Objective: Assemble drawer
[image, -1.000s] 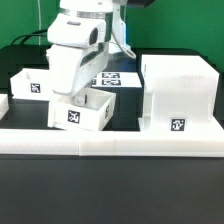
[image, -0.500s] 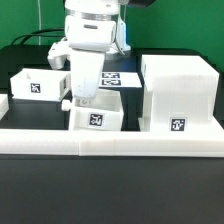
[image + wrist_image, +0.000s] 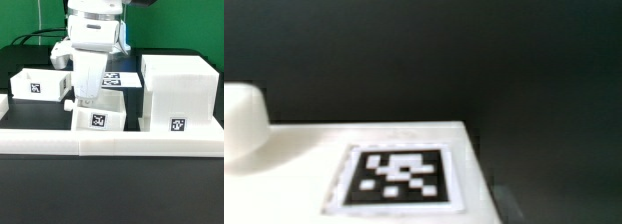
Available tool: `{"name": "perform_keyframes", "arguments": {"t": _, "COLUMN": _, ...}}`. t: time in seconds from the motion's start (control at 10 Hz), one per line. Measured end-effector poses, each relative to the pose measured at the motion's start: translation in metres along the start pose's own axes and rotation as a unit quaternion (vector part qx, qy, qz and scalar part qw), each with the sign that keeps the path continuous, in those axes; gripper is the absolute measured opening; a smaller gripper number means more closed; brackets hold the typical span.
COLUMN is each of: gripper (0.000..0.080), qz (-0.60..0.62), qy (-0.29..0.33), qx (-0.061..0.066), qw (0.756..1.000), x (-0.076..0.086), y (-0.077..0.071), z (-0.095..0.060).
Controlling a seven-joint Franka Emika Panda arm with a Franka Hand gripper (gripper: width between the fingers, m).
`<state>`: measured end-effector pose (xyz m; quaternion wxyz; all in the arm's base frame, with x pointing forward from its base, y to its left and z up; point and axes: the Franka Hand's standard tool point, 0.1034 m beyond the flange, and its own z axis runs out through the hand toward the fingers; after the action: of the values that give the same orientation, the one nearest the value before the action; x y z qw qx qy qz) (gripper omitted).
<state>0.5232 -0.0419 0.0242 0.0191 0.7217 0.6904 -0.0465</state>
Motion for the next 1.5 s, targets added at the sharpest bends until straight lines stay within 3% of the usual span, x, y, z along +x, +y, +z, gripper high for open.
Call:
{"name": "perform_keyframes", "arguments": {"t": 0.2, "gripper": 0.0042, "qz": 0.027, "qy": 0.0, "qx": 0.008, "qw": 1.0, "x": 0.006, "y": 0.013, "z": -0.007}}
{"name": "perform_keyframes", "arguments": {"t": 0.3, "gripper": 0.0042, "qz": 0.035, "qy": 0.002, "qx": 0.005, "qw": 0.999, "x": 0.005, "y": 0.02, "z": -0.01}}
{"name": "perform_keyframes", "arguments": {"t": 0.7, "gripper": 0.0042, "qz": 0.034, "qy": 0.005, "qx": -0.022, "qw": 0.999, "x": 0.006, "y": 0.015, "z": -0.003}}
{"name": "perform_keyframes", "arguments": {"t": 0.8, "gripper": 0.0042, "qz": 0.034, "qy": 0.004, "qx": -0.014, "qw": 0.999, "x": 0.007, "y": 0.014, "z": -0.002}}
{"name": "perform_keyframes", "arguments": {"t": 1.2, "gripper": 0.0042, "qz": 0.026, "qy": 0.006, "qx": -0.014, "qw": 1.0, "x": -0.002, "y": 0.014, "z": -0.001}}
{"name": "perform_keyframes", "arguments": {"t": 1.4, "gripper": 0.0042, "qz": 0.026, "qy": 0.029, "qx": -0.014, "qw": 0.999, "x": -0.019, "y": 0.016, "z": -0.001}}
{"name": "perform_keyframes", "arguments": {"t": 1.5, "gripper": 0.0042, "qz": 0.031, "qy": 0.041, "qx": -0.015, "qw": 0.999, "x": -0.019, "y": 0.018, "z": -0.002}}
